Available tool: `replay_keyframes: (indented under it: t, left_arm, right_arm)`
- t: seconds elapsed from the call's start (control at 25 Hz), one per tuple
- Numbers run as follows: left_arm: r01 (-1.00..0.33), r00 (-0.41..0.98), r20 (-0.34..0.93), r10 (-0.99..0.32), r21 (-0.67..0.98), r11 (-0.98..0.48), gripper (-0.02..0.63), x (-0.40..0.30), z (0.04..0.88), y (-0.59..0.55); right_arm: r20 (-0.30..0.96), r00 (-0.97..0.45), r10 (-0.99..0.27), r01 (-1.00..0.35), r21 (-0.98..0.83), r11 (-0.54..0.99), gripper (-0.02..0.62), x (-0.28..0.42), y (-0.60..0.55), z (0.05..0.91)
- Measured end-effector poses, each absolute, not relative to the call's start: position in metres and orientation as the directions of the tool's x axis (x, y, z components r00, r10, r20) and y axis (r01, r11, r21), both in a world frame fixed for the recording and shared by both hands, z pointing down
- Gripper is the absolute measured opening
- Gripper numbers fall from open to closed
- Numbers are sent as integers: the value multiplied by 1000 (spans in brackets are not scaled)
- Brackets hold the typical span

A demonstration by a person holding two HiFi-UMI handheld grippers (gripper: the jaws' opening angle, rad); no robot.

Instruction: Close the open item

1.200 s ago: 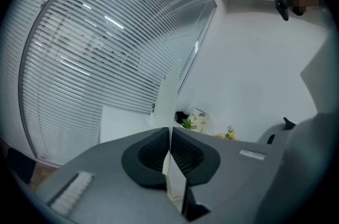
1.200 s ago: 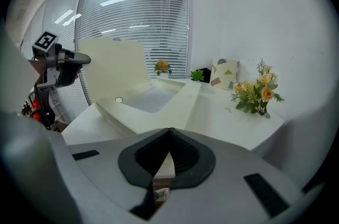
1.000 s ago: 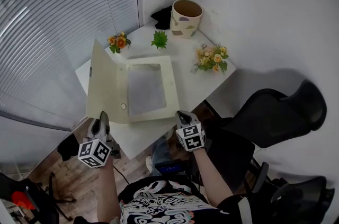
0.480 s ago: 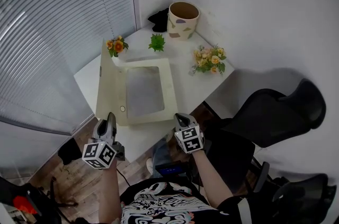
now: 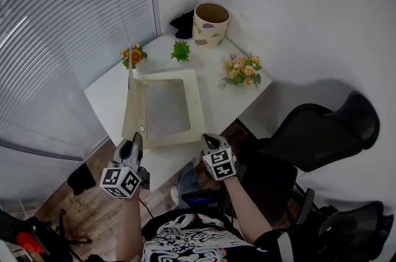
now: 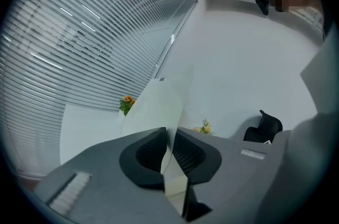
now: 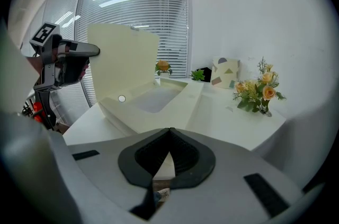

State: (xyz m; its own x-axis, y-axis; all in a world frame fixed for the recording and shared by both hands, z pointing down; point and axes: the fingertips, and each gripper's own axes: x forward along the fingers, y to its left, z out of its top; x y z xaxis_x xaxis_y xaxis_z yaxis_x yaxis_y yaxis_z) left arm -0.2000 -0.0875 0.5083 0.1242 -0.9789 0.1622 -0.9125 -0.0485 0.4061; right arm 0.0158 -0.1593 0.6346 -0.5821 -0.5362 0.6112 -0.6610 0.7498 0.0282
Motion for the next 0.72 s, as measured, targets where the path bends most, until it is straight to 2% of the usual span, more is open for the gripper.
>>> replay_keyframes:
  t: [0.72]
  left_arm:
    - [-906, 229, 179, -957, 398, -143, 37, -166, 510, -104]
  right_arm:
    - [619, -585, -524, -646, 36, 762, 2, 14, -157, 634]
